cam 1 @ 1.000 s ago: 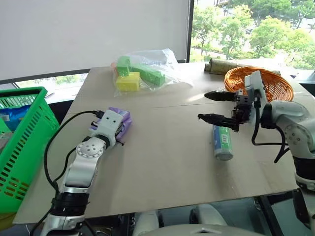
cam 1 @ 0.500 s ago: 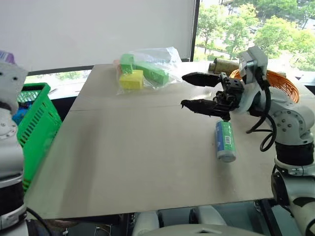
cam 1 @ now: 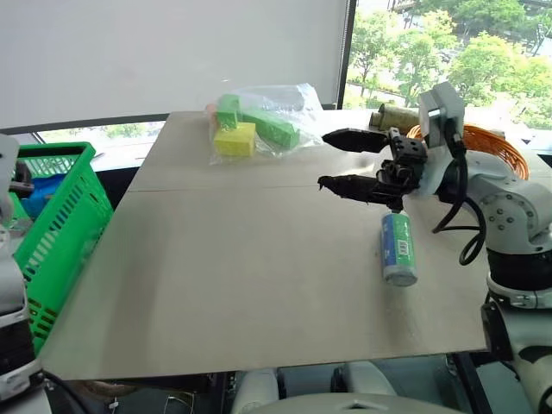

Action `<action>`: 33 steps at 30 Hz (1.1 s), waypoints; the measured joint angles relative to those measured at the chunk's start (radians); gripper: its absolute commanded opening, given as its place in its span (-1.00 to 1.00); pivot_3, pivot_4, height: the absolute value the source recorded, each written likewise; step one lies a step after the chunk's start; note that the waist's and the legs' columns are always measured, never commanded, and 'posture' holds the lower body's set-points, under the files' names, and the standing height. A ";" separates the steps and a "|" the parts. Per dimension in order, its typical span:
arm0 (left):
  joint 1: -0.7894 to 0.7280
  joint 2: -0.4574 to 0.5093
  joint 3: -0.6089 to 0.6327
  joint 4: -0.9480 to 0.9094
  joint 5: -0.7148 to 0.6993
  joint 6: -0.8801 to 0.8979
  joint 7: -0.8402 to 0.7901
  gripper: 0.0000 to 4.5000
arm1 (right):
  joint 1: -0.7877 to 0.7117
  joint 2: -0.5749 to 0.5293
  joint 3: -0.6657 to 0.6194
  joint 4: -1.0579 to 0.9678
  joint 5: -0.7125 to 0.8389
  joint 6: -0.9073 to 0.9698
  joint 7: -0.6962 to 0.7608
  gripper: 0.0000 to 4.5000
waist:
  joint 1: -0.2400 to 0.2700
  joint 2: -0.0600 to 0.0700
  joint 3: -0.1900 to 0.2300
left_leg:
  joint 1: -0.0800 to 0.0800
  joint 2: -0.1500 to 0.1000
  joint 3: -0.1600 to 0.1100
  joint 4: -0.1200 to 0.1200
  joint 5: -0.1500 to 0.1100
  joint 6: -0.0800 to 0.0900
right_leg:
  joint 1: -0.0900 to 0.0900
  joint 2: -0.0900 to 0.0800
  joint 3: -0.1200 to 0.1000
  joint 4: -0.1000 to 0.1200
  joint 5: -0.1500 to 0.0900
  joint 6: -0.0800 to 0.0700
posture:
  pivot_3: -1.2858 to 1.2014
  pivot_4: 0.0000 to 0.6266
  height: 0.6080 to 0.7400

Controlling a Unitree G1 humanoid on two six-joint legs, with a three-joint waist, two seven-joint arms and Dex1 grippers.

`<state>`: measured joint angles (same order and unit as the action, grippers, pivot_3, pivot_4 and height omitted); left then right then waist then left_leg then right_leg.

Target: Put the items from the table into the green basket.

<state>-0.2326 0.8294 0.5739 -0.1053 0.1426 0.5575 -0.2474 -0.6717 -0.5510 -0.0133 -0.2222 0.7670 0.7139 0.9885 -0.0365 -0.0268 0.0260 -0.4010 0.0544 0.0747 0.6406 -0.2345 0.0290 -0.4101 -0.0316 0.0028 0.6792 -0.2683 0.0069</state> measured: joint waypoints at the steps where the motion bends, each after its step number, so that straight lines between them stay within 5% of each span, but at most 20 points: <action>1: -0.033 -0.071 0.000 -0.040 -0.099 -0.010 -0.051 0.88 | 0.045 -0.056 0.020 0.005 -0.067 -0.022 -0.011 1.00 | 0.006 -0.001 -0.001 | -0.001 -0.001 -0.001 0.000 0.000 0.000 | 0.000 -0.002 -0.001 0.000 0.000 0.000 | 0.00 -1.00 1.00; 3: -0.011 -0.174 -0.067 -0.176 -0.293 0.002 -0.192 0.88 | 0.143 -0.143 0.064 0.038 -0.183 -0.029 -0.033 1.00 | 0.012 -0.002 -0.002 | -0.002 -0.002 0.000 0.001 0.000 0.000 | 0.000 -0.003 -0.001 -0.001 0.000 0.000 | -0.02 -1.00 1.00; 7: 0.089 -0.219 -0.201 -0.360 -0.510 0.067 -0.366 0.88 | 0.235 -0.191 0.098 0.046 -0.285 -0.021 -0.083 1.00 | -0.020 0.001 0.000 | 0.000 -0.001 0.003 0.001 0.000 0.000 | -0.001 -0.001 0.004 0.001 0.000 0.000 | -0.03 -1.00 1.00; 12: 0.124 -0.196 -0.212 -0.495 -0.723 0.168 -0.449 0.88 | 0.279 -0.166 0.083 -0.063 -0.356 0.160 -0.302 1.00 | -0.045 0.002 0.000 | 0.004 0.003 0.000 0.002 0.000 0.001 | 0.001 0.014 0.008 0.003 0.000 -0.001 | -0.04 -1.00 1.00; 16: 0.216 -0.098 -0.181 -0.555 -0.868 0.244 -0.535 0.88 | 0.407 -0.035 0.046 -0.215 -0.352 0.393 -0.497 1.00 | -0.050 0.003 0.000 | 0.005 0.003 -0.001 0.002 0.000 0.000 | 0.001 0.016 0.008 0.004 -0.001 -0.002 | -0.04 -1.00 1.00; 23: 0.281 0.046 -0.201 -0.559 -0.877 0.267 -0.599 0.88 | 0.427 0.069 0.030 -0.290 -0.387 0.601 -0.676 1.00 | -0.060 0.003 -0.002 | 0.006 0.003 0.001 0.004 0.000 0.000 | 0.002 0.017 0.009 0.002 -0.002 0.002 | -0.05 -1.00 1.00; 33: 0.265 0.050 -0.208 -0.581 -0.960 0.268 -0.613 0.88 | 0.425 0.127 0.023 -0.267 -0.410 0.744 -0.753 1.00 | -0.057 0.002 -0.003 | 0.004 0.002 0.001 0.004 0.000 0.001 | 0.002 0.016 0.008 0.000 -0.001 0.000 | -0.05 -1.00 1.00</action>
<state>0.0320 0.8798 0.3658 -0.6864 -0.8175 0.8259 -0.8609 -0.2467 -0.4239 0.0097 -0.4890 0.3571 1.4582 0.2353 -0.0936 -0.0245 0.0232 -0.3971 0.0559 0.0753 0.6445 -0.2343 0.0295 -0.4076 -0.0156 0.0110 0.6792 -0.2693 0.0068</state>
